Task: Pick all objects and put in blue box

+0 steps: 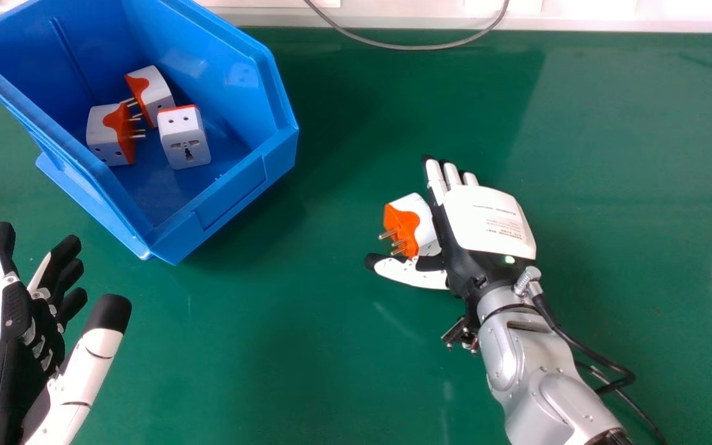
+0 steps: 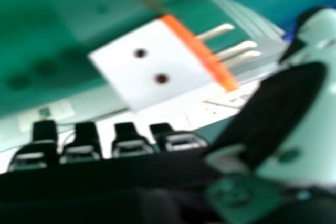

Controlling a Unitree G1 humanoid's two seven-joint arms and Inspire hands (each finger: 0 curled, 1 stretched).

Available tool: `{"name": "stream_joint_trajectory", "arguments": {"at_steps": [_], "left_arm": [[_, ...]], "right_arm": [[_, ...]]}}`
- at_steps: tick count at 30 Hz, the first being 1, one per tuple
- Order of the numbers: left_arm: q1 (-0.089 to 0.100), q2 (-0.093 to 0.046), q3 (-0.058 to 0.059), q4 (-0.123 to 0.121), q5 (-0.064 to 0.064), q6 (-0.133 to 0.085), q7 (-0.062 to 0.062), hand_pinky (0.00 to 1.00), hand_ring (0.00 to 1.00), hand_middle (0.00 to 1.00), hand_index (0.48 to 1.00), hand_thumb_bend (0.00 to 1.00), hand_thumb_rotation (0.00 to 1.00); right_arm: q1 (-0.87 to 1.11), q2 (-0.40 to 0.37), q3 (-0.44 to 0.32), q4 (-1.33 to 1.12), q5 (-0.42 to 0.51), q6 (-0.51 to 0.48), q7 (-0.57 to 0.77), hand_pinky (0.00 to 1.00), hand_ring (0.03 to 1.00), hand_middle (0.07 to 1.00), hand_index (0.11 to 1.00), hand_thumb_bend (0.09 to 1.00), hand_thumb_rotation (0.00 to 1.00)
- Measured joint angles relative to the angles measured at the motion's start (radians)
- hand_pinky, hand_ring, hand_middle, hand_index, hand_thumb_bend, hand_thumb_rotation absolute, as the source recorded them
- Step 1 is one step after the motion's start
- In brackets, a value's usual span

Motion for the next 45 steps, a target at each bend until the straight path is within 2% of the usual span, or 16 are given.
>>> {"name": "stream_joint_trajectory", "arguments": {"at_steps": [14, 21, 29, 36, 39, 40, 42, 43, 44, 45], "left_arm": [[-0.003, 0.002, 0.0, 0.0, 0.0, 0.0, 0.003, 0.93, 0.94, 0.94, 0.928, 0.75, 0.65], [0.011, 0.002, 0.0, -0.004, -0.001, 0.0, 0.003, 0.93, 0.94, 0.94, 0.928, 0.75, 0.65], [0.014, 0.002, 0.0, -0.01, -0.001, 0.0, 0.002, 0.93, 0.94, 0.94, 0.928, 0.76, 0.66], [0.026, 0.002, -0.001, -0.021, -0.002, 0.0, 0.002, 0.93, 0.94, 0.94, 0.928, 0.76, 0.66], [0.031, 0.002, -0.001, -0.024, -0.002, 0.001, 0.003, 0.92, 0.94, 0.94, 0.927, 0.76, 0.66], [0.031, 0.002, 0.0, -0.024, -0.002, 0.001, 0.002, 0.92, 0.94, 0.94, 0.927, 0.76, 0.66], [0.031, 0.002, 0.0, -0.025, -0.002, 0.001, 0.002, 0.92, 0.94, 0.94, 0.927, 0.76, 0.66], [0.032, 0.001, 0.0, -0.026, -0.002, 0.001, 0.003, 0.92, 0.94, 0.94, 0.927, 0.76, 0.66], [0.032, 0.001, 0.0, -0.026, -0.002, 0.001, 0.003, 0.92, 0.94, 0.94, 0.927, 0.76, 0.66], [0.032, 0.001, 0.0, -0.027, -0.002, 0.001, 0.003, 0.92, 0.94, 0.94, 0.927, 0.76, 0.66]], "right_arm": [[-0.056, 0.012, 0.021, 0.064, 0.001, 0.018, 0.016, 0.83, 0.913, 0.946, 0.96, 0.539, 0.65], [-0.078, 0.013, 0.031, 0.068, 0.002, 0.043, 0.045, 0.83, 0.91, 0.945, 0.959, 0.52, 0.63], [-0.089, 0.016, 0.041, 0.079, 0.001, 0.057, 0.045, 0.82, 0.905, 0.942, 0.957, 0.498, 0.62], [-0.096, 0.019, 0.052, 0.079, 0.0, 0.077, 0.048, 0.8, 0.897, 0.933, 0.945, 0.46, 0.62], [-0.1, 0.017, 0.059, 0.08, 0.0, 0.08, 0.049, 0.77, 0.867, 0.905, 0.918, 0.441, 0.61], [-0.105, 0.016, 0.06, 0.082, 0.0, 0.08, 0.048, 0.73, 0.823, 0.86, 0.871, 0.428, 0.59], [-0.116, 0.015, 0.06, 0.092, 0.001, 0.079, 0.049, 0.73, 0.823, 0.86, 0.871, 0.428, 0.59], [-0.121, 0.017, 0.06, 0.104, 0.001, 0.077, 0.044, 0.71, 0.799, 0.837, 0.844, 0.423, 0.59], [-0.125, 0.019, 0.06, 0.11, 0.002, 0.077, 0.041, 0.55, 0.607, 0.669, 0.712, 0.445, 0.43], [-0.131, 0.022, 0.055, 0.12, 0.01, 0.074, 0.034, 0.49, 0.535, 0.604, 0.665, 0.453, 0.38]]}}
